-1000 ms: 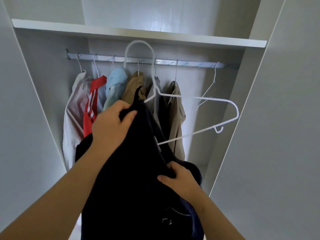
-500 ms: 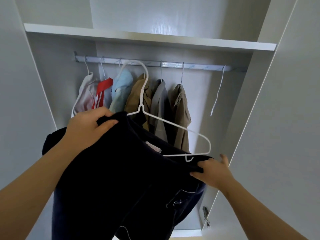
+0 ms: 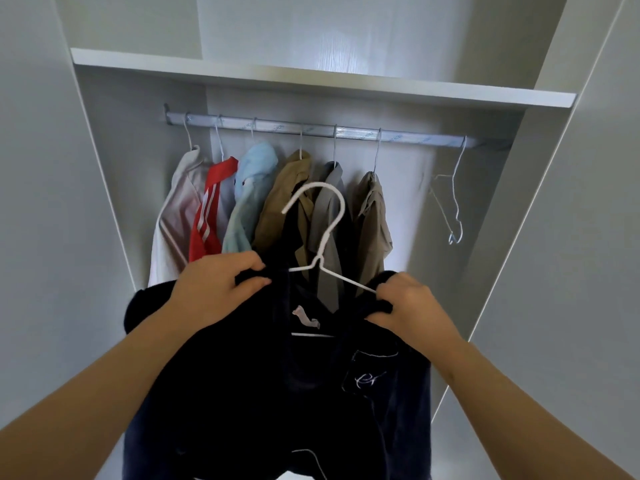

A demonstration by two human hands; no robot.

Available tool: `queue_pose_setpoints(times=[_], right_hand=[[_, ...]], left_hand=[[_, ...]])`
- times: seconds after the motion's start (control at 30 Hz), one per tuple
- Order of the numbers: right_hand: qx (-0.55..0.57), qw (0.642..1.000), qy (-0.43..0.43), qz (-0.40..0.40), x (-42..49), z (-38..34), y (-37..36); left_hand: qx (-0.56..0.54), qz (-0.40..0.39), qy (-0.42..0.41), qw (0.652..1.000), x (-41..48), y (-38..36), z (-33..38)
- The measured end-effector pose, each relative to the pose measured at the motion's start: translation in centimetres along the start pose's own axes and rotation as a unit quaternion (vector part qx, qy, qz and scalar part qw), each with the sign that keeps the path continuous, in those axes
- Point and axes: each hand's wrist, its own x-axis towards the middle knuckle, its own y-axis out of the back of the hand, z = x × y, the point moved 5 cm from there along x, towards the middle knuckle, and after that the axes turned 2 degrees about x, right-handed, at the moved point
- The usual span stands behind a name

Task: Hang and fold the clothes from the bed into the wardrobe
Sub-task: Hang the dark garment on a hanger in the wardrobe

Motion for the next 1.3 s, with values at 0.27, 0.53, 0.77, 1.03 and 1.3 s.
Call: queue_pose_setpoints(times=[0.27, 0.53, 0.77, 1.03, 1.3], right_hand=[[0.138, 0.978, -0.024, 0.157, 0.4, -1.7, 2.0], [0.069, 0.971, -0.197, 0.12, -1.0, 1.5, 2.5], [0.164, 0.932, -0.263, 0.188, -3.0, 3.6, 2.3], [0.171, 0.951, -0.184, 0.18, -1.2, 2.2, 1.9], [0.084, 0.959, -0.256, 0.087, -3.6, 6.1, 2.7]], left_hand=[[-0.106, 0.006, 0.054, 0.993, 0.5, -2.7, 2.0], [-0.045, -0.023, -0.05, 0.997, 1.2, -2.9, 2.9], [-0.103, -0.194, -0.017, 0.975, 2.0, -2.9, 0.5], [0.047, -0.123, -0.056, 0.99, 2.1, -5.0, 2.6], [-0.054, 0.005, 0.02, 0.998, 3.1, -2.0, -1.6]])
